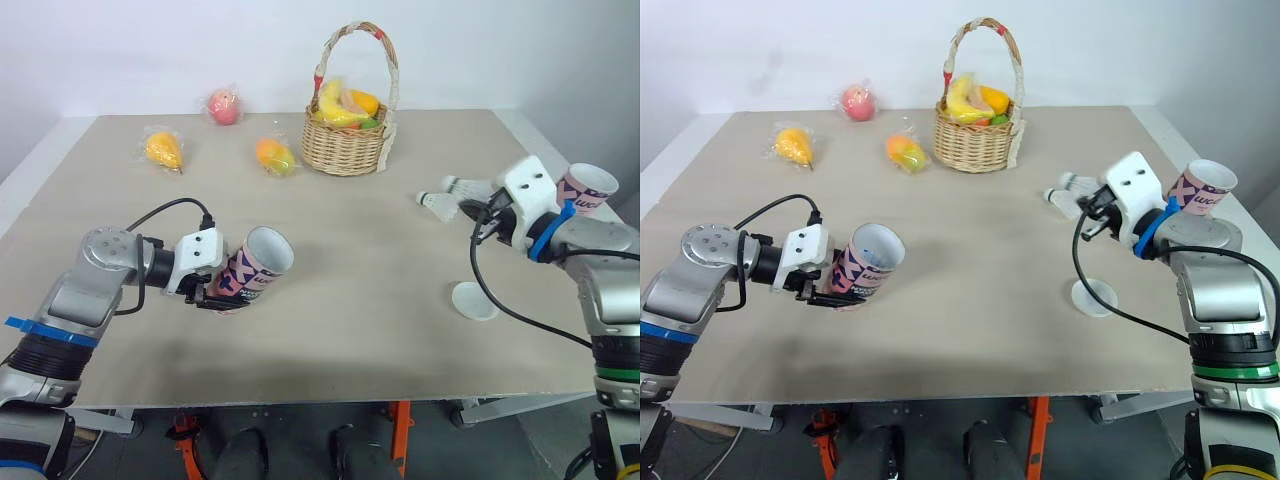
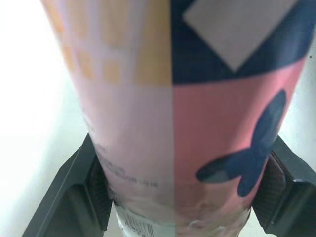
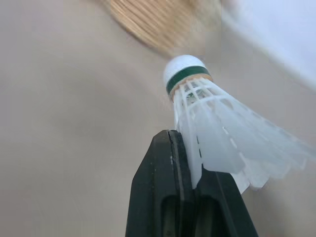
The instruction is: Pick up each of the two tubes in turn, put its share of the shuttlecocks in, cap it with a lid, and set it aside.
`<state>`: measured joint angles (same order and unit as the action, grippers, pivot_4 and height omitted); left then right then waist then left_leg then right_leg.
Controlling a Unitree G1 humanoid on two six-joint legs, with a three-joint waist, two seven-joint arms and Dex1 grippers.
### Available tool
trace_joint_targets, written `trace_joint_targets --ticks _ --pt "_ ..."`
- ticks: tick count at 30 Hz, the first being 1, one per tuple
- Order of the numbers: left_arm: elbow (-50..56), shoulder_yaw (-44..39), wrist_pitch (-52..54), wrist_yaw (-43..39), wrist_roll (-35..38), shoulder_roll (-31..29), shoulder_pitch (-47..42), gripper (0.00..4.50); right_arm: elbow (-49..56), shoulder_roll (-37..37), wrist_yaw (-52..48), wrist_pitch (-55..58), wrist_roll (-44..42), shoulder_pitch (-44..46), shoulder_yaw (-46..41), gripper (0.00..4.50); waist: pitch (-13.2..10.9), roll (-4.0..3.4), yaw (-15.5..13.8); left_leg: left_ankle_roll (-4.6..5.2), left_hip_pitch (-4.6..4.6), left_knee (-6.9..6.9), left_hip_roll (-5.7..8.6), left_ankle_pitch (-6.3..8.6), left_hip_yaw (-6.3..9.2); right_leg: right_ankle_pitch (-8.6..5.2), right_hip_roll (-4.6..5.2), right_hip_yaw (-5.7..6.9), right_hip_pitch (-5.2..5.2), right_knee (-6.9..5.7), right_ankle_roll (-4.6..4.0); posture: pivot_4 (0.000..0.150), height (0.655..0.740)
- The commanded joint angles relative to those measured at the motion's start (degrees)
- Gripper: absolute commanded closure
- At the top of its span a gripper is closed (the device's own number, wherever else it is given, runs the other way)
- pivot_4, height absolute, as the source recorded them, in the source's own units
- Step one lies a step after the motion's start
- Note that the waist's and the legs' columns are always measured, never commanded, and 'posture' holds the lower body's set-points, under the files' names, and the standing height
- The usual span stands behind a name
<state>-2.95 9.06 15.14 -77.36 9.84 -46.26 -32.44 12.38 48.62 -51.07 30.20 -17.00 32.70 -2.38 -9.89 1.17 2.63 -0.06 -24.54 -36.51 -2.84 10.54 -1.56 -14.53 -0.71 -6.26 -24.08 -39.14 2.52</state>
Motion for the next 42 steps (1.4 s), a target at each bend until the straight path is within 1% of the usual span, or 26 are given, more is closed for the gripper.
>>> trace_joint_targets --ticks 1,5,7,10,17,20,24,26,27,28,29,30,32,35,38,41,42 --pt "-0.46 0.77 -0.34 -0.33 0.03 0.46 -1.07 1.2 10.2 -1.03 -11.43 -2.85 -5.14 6.11 7.88 4.45 0.0 0.0 0.03 0.0 -0.01 -0.02 0.0 0.0 0.0 0.0 0.01 0.02 -0.01 0.0 0.0 0.15 0.74" --pt "-1.6 0.67 -0.75 -0.31 -0.03 0.96 -1.75 1.2 5.08 -6.88 -12.05 -7.05 1.0 15.4 16.49 4.45 -0.05 0.12 -0.06 0.0 -0.09 -0.17 0.0 0.0 0.0 0.02 0.07 0.08 -0.01 0.0 -0.02 0.15 0.74" --pt "-2.0 0.59 -1.01 -0.2 -0.08 1.14 -1.86 1.2 2.41 -9.91 -12.7 -8.87 2.53 19.15 18.93 4.45 -0.06 0.12 -0.06 0.0 -0.13 -0.26 -0.01 0.0 -0.12 0.01 0.12 0.04 -0.09 0.0 -0.2 0.15 0.74" --pt "-2.32 0.45 -1.18 -0.16 -0.03 1.29 -1.92 1.2 -1.4 -12.95 -14.59 -11.08 4.63 23.0 21.69 4.45 -0.06 0.13 -0.15 0.0 -0.21 -0.28 -0.01 -0.02 -0.08 0.06 0.12 0.07 -0.14 -0.01 -0.1 0.15 0.74" --pt "-2.41 0.15 -1.45 0.02 -0.11 0.9 -1.65 1.2 -6.18 -14.8 -19.46 -15.92 10.41 25.5 27.69 4.45 -0.05 0.14 -0.43 0.0 -0.37 -0.23 0.0 -0.01 0.02 0.08 0.11 0.18 -0.25 -0.02 -0.14 0.15 0.74" --pt "-2.07 0.07 -1.23 0.11 -0.04 0.81 -1.57 1.2 -8.43 -15.61 -19.5 -17.68 12.57 26.23 28.04 4.45 -0.05 0.13 -0.39 0.0 -0.37 -0.23 -0.03 -0.01 0.03 0.08 0.09 0.2 -0.27 -0.03 -0.13 0.15 0.74" --pt "-1.39 -0.06 -0.78 0.21 0.21 0.56 -1.23 1.2 -9.94 -15.99 -20.46 -18.41 12.61 26.66 26.85 4.45 -0.05 0.14 -0.39 0.0 -0.36 -0.25 -0.06 -0.02 0.03 0.1 0.08 0.24 -0.26 -0.03 -0.12 0.15 0.74" --pt "-1.41 -0.03 -0.76 0.13 0.24 0.49 -1.24 1.2 -9.63 -16.91 -21.89 -15.17 10.0 26.93 26.09 3.82 -0.05 0.14 -0.35 0.0 -0.35 -0.25 -0.07 -0.02 0.02 0.1 0.08 0.24 -0.26 -0.03 -0.13 0.15 0.74" --pt "-1.42 -0.03 -0.78 0.07 0.27 0.47 -1.25 1.2 -9.23 -17.27 -22.9 -12.49 7.86 27.13 25.31 3.58 -0.05 0.14 -0.34 0.0 -0.35 -0.25 -0.09 -0.02 0.02 0.11 0.07 0.25 -0.26 -0.04 -0.14 0.15 0.74" --pt "-1.4 -0.03 -0.8 0.02 0.31 0.46 -1.24 1.2 -8.7 -17.4 -23.87 -9.92 5.95 27.36 24.5 3.19 -0.05 0.13 -0.33 0.0 -0.35 -0.25 -0.1 -0.02 0.03 0.11 0.06 0.26 -0.26 -0.04 -0.16 0.15 0.74" --pt "-1.41 -0.04 -0.84 0.0 0.35 0.47 -1.24 1.2 -7.99 -17.24 -24.79 -7.39 4.18 27.65 23.62 2.67 -0.05 0.13 -0.33 0.0 -0.35 -0.25 -0.12 -0.02 0.03 0.22 0.05 0.26 -0.26 -0.04 -0.35 0.15 0.74" --pt "-1.43 -0.05 -0.87 -0.02 0.38 0.49 -1.25 1.2 -7.45 -17.11 -25.3 -5.58 3.04 27.87 23.04 2.23 -0.05 0.14 -0.33 0.0 -0.35 -0.25 -0.12 -0.02 0.03 0.24 0.04 0.27 -0.27 -0.05 -0.4 0.15 0.74" --pt "-1.63 -0.01 -1.01 -0.08 0.38 0.52 -1.31 1.2 -6.73 -16.23 -26.66 -2.23 0.53 28.39 21.66 1.21 -0.05 0.13 -0.33 0.0 -0.36 -0.24 -0.12 -0.02 0.05 0.23 0.05 0.28 -0.26 -0.05 -0.42 0.15 0.74" --pt "-1.76 0.05 -1.17 -0.08 0.4 0.61 -1.33 1.2 -8.91 -14.08 -27.3 0.03 -1.66 28.56 18.26 1.21 -0.05 0.14 -0.36 0.0 -0.38 -0.24 -0.1 -0.01 0.06 0.22 0.06 0.3 -0.26 -0.05 -0.41 0.15 0.74" --pt "-1.3 -0.08 -1.0 0.07 0.56 0.56 -1.03 1.2 -12.54 -11.76 -24.29 1.21 -1.65 27.47 14.03 1.21 -0.05 0.14 -0.32 0.0 -0.4 -0.25 -0.08 -0.01 0.05 0.21 0.08 0.29 -0.27 -0.04 -0.39 0.15 0.74" --pt "-0.6 -0.36 -0.69 0.44 0.72 0.44 -0.49 1.2 -16.65 -8.84 -17.26 1.27 1.86 24.41 10.2 1.21 -0.04 0.15 -0.38 0.0 -0.39 -0.24 -0.09 -0.01 0.07 0.21 0.06 0.31 -0.28 -0.04 -0.4 0.15 0.74" --pt "-0.17 -0.58 -0.38 0.76 0.86 0.37 -0.09 1.2 -18.83 -7.2 -12.02 2.88 3.91 21.34 7.73 1.21 -0.03 0.17 -0.42 0.0 -0.4 -0.23 -0.09 -0.01 0.07 0.2 0.07 0.32 -0.27 -0.04 -0.41 0.15 0.74"
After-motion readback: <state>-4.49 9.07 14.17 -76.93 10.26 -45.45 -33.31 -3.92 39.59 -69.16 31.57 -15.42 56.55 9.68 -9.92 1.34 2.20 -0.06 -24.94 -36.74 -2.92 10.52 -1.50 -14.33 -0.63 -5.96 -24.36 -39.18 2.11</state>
